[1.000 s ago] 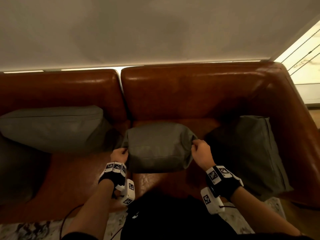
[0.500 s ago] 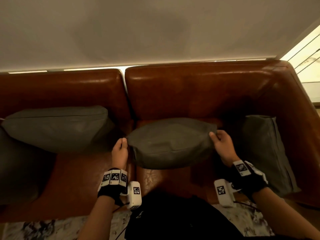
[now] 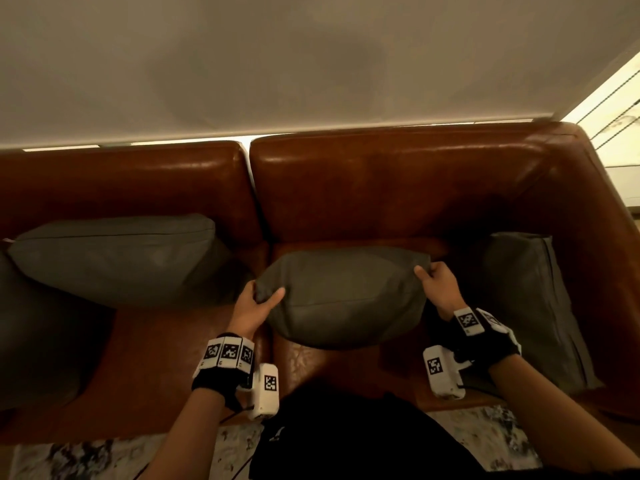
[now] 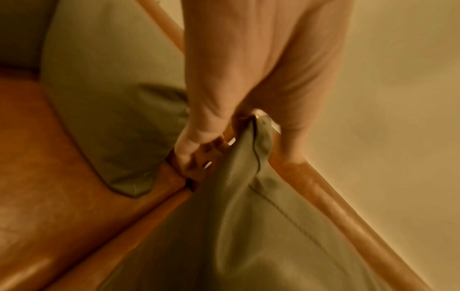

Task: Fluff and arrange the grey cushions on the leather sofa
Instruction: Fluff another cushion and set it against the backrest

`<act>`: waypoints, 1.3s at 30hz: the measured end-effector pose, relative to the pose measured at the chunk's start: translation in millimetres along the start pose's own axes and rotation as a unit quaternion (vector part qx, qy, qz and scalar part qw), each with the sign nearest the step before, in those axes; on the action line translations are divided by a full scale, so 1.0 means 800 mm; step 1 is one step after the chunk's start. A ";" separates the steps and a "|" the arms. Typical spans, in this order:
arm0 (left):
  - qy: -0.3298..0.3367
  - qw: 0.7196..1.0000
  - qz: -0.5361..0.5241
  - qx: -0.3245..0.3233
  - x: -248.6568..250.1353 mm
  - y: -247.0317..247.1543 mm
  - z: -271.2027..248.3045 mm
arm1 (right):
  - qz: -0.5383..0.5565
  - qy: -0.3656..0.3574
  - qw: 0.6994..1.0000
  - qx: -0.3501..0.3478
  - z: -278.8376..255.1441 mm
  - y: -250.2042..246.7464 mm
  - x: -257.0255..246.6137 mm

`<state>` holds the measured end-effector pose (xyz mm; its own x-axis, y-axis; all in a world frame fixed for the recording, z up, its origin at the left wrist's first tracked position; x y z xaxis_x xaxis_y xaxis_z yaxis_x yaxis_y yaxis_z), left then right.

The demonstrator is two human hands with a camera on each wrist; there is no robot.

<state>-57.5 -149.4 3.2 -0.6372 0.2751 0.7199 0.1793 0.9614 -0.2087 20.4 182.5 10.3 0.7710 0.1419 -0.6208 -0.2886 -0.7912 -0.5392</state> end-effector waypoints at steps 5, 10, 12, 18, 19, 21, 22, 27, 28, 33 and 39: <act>0.015 0.994 -0.054 0.090 -0.014 -0.011 0.008 | -0.005 -0.046 0.999 0.008 -0.005 -0.012 -0.023; 0.048 0.991 0.016 0.125 0.007 -0.007 0.015 | -0.017 -0.102 0.995 0.004 -0.036 -0.038 -0.053; 0.063 0.982 0.101 0.143 0.008 -0.002 0.016 | 0.006 -0.096 0.995 -0.032 -0.049 -0.036 -0.062; 0.044 0.977 0.165 0.128 -0.014 0.016 0.011 | -0.106 -0.026 0.993 -0.034 -0.048 -0.044 -0.035; 0.051 0.974 0.182 0.123 -0.013 0.020 0.009 | -0.138 -0.021 0.990 -0.010 -0.049 -0.042 -0.029; 0.065 0.966 0.216 0.128 -0.003 0.028 0.004 | -0.199 -0.036 0.979 0.026 -0.060 -0.033 -0.030; 0.067 0.962 0.231 0.133 0.002 0.030 0.003 | -0.220 -0.055 0.973 0.035 -0.070 -0.027 -0.039; 0.095 0.943 0.320 0.009 0.022 0.030 -0.017 | -0.316 -0.227 0.921 0.012 -0.158 0.018 -0.121; 0.109 0.939 0.325 -0.034 0.017 0.032 -0.016 | -0.332 -0.266 0.905 0.005 -0.180 0.028 -0.136; -0.064 0.988 -0.041 -0.135 0.018 0.023 -0.032 | -0.203 -0.355 0.889 -0.209 -0.216 0.098 -0.164; 0.003 0.999 -0.052 0.000 -0.003 0.023 -0.022 | -0.359 -0.275 0.791 -0.411 -0.125 0.152 -0.060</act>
<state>-39.2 -132.0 9.2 -0.6479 0.1730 0.7418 0.1111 0.9849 -0.1326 5.0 20.1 31.8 0.1389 0.7894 -0.5980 0.7538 -0.4759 -0.4531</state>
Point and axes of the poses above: each hand's wrist, its own z-axis towards the middle knuckle, its own y-axis out of the palm, x = y × z, the point moved 1 cm from there along z, towards the middle knuckle
